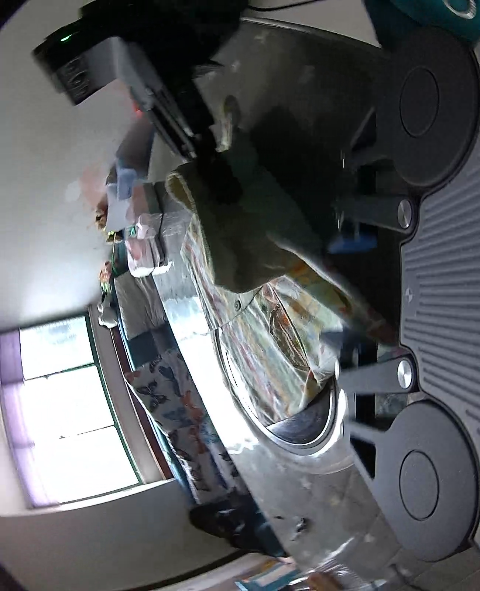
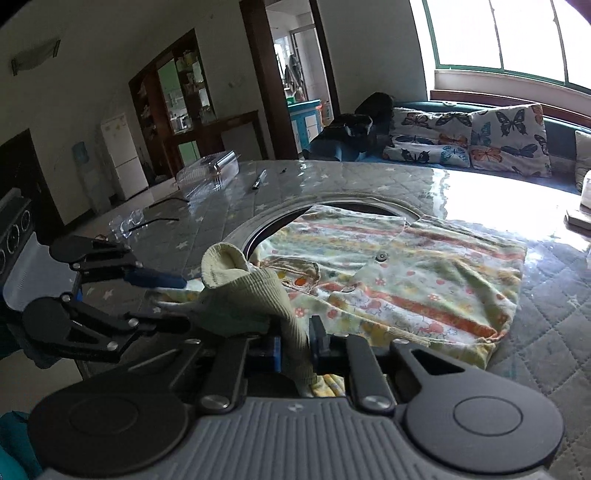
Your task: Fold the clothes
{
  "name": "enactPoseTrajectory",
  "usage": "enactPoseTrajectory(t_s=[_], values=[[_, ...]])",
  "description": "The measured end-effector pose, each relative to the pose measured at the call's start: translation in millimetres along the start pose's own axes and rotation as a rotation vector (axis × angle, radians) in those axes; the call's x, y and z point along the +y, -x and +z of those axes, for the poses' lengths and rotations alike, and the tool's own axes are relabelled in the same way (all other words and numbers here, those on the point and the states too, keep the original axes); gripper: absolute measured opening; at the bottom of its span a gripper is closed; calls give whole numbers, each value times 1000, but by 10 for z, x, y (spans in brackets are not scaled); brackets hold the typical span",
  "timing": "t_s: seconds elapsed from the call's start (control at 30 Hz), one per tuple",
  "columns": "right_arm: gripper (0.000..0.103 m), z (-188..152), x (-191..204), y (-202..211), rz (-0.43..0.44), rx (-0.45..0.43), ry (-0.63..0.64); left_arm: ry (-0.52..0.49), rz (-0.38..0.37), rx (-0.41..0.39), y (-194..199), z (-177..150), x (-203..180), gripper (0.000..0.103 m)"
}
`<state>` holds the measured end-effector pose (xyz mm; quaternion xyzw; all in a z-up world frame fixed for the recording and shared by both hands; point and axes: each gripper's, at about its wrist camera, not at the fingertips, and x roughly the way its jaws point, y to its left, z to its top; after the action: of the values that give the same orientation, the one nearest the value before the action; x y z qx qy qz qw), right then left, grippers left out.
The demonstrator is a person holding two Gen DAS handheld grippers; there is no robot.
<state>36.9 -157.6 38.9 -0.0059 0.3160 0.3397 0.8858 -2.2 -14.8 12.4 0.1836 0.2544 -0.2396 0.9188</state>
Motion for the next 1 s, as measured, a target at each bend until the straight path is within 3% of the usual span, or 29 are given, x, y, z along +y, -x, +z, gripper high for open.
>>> enactPoseTrajectory(t_s=[0.03, 0.13, 0.3, 0.7, 0.8, 1.0], values=[[10, -12, 9, 15, 0, -4, 1, -7, -2, 2, -7, -6, 4, 22], [8, -45, 25, 44, 5, -14, -4, 2, -9, 0, -4, -15, 15, 9], [6, -86, 40, 123, 12, -37, -17, 10, -13, -28, 132, -5, -31, 6], [5, -184, 362, 791, 56, -73, 17, 57, -74, -76, 665, 64, -179, 6], [5, -113, 329, 752, 46, -77, 14, 73, -76, -84, 715, 109, -170, 5], [5, 268, 104, 523, 24, -93, -3, 157, -54, -85, 408, 332, 160, 6]])
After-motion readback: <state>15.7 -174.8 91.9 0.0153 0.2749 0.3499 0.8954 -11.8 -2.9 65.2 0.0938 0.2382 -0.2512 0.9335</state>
